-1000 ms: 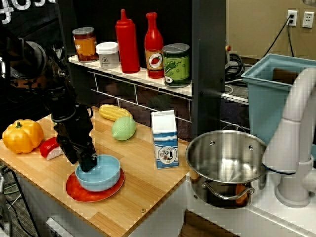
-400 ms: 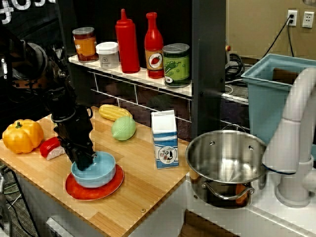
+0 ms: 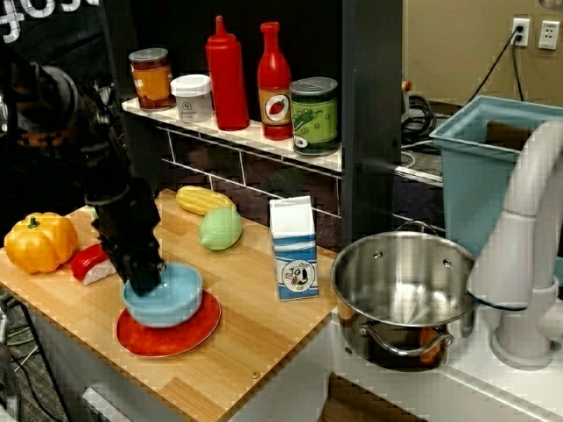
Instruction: Lift bowl
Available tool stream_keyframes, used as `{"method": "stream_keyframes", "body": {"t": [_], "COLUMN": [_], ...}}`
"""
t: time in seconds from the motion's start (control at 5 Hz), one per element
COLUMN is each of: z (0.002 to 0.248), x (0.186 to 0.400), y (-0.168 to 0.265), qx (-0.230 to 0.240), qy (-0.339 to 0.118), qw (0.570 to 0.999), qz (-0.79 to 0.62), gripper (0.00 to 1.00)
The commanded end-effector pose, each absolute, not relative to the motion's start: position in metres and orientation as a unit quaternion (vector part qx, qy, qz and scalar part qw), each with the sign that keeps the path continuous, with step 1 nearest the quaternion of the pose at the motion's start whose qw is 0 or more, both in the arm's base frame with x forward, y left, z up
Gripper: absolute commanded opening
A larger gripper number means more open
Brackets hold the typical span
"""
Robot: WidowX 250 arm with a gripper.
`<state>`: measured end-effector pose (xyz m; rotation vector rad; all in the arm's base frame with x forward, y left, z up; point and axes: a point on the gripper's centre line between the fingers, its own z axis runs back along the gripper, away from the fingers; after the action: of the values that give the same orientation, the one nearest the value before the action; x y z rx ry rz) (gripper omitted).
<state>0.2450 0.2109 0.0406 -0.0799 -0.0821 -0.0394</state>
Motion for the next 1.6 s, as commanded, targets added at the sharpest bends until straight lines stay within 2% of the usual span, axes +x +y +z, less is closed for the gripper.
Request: {"method": "stream_keyframes", "body": {"t": [0.0, 0.6, 1.4], "z": [0.109, 0.177, 0.232], "x": [0.254, 0.267, 0.273], "y": [0.214, 0.206, 0.202], "qx": [-0.051, -0.096, -0.126], "qy": [-0.079, -0.096, -0.108], "qw": [0.995, 0.990, 0.985], "qz": [-0.029, -0.034, -0.043], "gripper": [0.00, 0.00, 0.00]}}
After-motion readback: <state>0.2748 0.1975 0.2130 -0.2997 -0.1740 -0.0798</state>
